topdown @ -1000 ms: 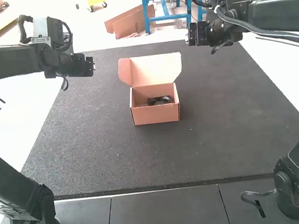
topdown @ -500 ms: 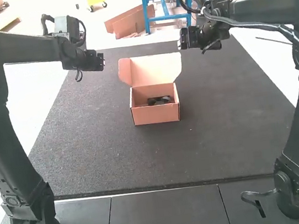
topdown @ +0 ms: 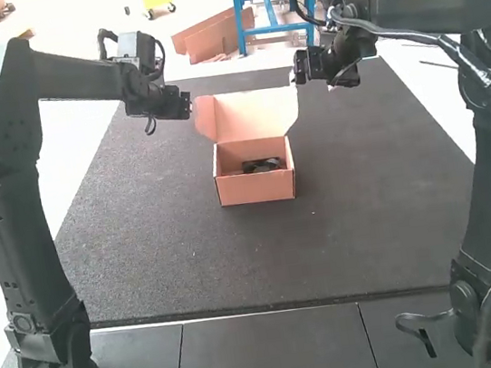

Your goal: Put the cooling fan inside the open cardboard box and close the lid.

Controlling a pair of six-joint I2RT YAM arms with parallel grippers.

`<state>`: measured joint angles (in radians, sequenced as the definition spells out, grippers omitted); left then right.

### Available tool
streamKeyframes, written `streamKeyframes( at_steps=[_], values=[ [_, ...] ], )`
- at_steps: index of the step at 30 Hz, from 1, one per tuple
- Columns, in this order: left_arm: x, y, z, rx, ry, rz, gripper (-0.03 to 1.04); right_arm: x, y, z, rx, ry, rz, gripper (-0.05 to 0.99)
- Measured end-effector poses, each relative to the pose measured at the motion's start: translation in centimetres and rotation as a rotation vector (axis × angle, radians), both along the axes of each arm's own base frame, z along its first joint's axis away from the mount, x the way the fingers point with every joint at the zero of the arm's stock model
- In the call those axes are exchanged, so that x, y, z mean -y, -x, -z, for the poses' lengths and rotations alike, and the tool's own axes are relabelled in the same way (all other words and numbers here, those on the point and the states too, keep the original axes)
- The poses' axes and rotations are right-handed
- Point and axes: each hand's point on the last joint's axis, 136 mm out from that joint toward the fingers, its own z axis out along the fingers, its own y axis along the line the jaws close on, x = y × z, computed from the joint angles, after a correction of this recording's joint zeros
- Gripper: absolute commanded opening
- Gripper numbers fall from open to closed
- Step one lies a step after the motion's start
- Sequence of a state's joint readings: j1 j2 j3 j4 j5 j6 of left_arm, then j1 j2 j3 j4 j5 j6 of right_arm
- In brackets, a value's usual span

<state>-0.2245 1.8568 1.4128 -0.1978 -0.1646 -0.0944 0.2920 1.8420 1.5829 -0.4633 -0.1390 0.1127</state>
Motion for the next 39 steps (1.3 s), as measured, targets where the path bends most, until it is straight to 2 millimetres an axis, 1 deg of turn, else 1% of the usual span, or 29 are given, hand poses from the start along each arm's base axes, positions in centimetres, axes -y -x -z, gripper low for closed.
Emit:
streamKeyframes(
  at_steps=[4,10,12,16,18,24,27,30,32,34,39],
  values=[
    [0.7,-0.2,-0.2,0.001,0.010,0.005,0.97,0.0,-0.1,-0.4,-0.021,-0.025,-0.014,0.90],
    [1.7,-0.1,-0.5,0.004,0.021,0.015,0.97,-1.0,0.6,-1.4,-0.045,-0.068,-0.059,0.89],
    [2.0,0.0,-0.4,-0.002,0.022,0.020,0.97,-1.2,0.7,-1.7,-0.048,-0.081,-0.071,0.88],
    [2.6,0.3,-0.2,-0.013,0.025,0.027,0.97,-1.7,0.6,-2.2,-0.048,-0.102,-0.089,0.80],
    [2.9,0.4,-0.4,-0.014,0.028,0.030,0.97,-1.9,0.6,-1.8,-0.061,-0.105,-0.094,0.80],
    [4.1,0.3,-1.3,0.002,0.035,0.050,0.97,-2.1,0.5,1.0,-0.132,-0.098,-0.097,0.80],
    [4.4,0.4,-1.3,-0.001,0.034,0.057,0.97,-2.1,0.3,1.8,-0.147,-0.099,-0.091,0.79],
    [4.4,0.5,-1.2,-0.006,0.033,0.057,0.97,-2.2,0.1,2.0,-0.151,-0.103,-0.086,0.75],
    [4.4,0.5,-1.1,-0.008,0.032,0.057,0.97,-2.3,-0.4,1.7,-0.142,-0.108,-0.084,0.71],
    [4.4,0.6,-1.1,-0.009,0.032,0.057,0.97,-2.5,-0.8,1.5,-0.135,-0.111,-0.082,0.70],
    [4.4,0.5,-1.1,-0.009,0.032,0.057,0.97,-2.7,-1.5,1.2,-0.125,-0.119,-0.078,0.57]
  ],
)
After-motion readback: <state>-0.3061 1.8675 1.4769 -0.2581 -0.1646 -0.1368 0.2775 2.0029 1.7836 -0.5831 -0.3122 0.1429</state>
